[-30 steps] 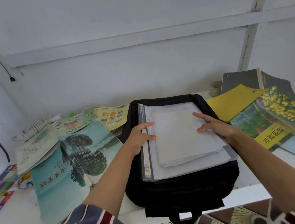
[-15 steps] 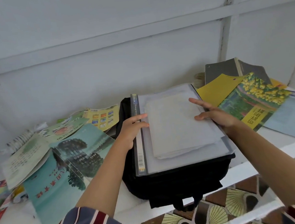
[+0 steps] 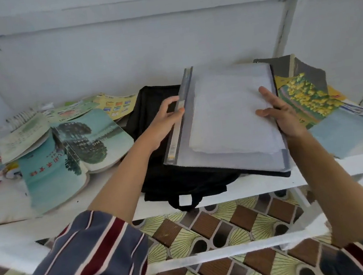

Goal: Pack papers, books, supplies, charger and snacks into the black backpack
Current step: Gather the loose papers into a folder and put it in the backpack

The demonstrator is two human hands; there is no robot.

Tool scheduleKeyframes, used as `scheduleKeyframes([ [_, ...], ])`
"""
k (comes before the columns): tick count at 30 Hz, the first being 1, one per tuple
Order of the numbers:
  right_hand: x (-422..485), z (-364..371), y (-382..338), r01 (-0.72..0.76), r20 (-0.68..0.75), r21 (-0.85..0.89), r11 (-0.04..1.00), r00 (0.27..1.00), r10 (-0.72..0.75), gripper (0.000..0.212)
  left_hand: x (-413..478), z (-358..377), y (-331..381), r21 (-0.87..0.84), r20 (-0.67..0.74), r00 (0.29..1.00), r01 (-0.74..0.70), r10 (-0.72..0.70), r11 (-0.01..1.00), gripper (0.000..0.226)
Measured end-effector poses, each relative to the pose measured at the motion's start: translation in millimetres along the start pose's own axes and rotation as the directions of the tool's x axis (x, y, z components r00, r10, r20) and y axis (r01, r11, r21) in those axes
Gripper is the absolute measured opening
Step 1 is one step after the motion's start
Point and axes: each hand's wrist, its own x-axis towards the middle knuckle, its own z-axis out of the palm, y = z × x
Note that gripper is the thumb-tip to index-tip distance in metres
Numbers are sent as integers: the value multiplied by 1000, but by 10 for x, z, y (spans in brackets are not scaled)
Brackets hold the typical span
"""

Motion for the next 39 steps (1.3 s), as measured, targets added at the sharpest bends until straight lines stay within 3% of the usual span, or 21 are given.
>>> scheduleKeyframes([
  [3, -64, -352, -128, 50, -96, 11, 999, 994, -49, 58, -211, 50, -110, 137, 199, 974, 79, -106, 987, 36],
  [6, -84, -668, -213, 81, -138, -4, 997, 987, -81, 59, -370, 107, -200, 446, 445, 854, 50, -270, 894, 46],
  [9, -122, -840, -218, 87, -148, -14, 996, 985, -89, 59, -429, 208, -195, 662, 413, 832, 6, -370, 750, 64],
  [11, -155, -918, -176, 86, -132, -13, 996, 987, -87, 59, -440, 253, -182, 706, 386, 854, -30, -349, 708, 63],
  [14, -199, -964, -157, 80, -98, 3, 997, 992, -79, 60, -431, 222, -114, 581, 399, 888, -52, -230, 812, 47],
  [17, -258, -929, -182, 76, -88, 16, 997, 993, -74, 67, -390, 107, -74, 522, 249, 968, -168, 39, 836, 38],
  [18, -274, -908, -193, 81, -94, 22, 996, 992, -79, 67, -369, 78, -83, 556, 155, 972, -234, 177, 797, 35],
  [20, -291, -867, -214, 95, -130, 10, 995, 987, -92, 60, -334, 64, -84, 728, -36, 889, -290, 457, 621, 30],
  [22, -291, -856, -222, 105, -175, -10, 994, 979, -105, 55, -326, 107, -78, 873, -105, 801, -210, 589, 440, 15],
  [23, -275, -858, -223, 119, -179, -9, 993, 977, -119, 54, -316, 131, -106, 911, -70, 798, -193, 598, 365, 10],
  [26, -206, -854, -201, 144, -194, -3, 990, 971, -142, 55, -282, 199, -315, 933, 170, 826, -311, 537, 182, 23],
  [29, -205, -823, -243, 159, -130, 30, 987, 979, -154, 75, -289, 154, -477, 893, 175, 868, -339, 465, 296, 15],
  [31, -206, -822, -231, 128, -88, 36, 991, 988, -124, 88, -327, 101, -500, 863, 261, 890, -389, 374, 323, 17],
  [35, -178, -812, -117, 106, -96, 35, 994, 990, -102, 73, -374, 46, -459, 869, 424, 895, -445, 141, 216, 21],
  [37, -179, -712, -104, 123, -145, 2, 992, 982, -121, 56, -357, 45, -474, 894, 423, 901, -432, 96, 115, 31],
  [39, -186, -657, -84, 133, -142, -13, 991, 981, -134, 57, -317, 31, -510, 904, 423, 901, -427, 100, 28, 39],
])
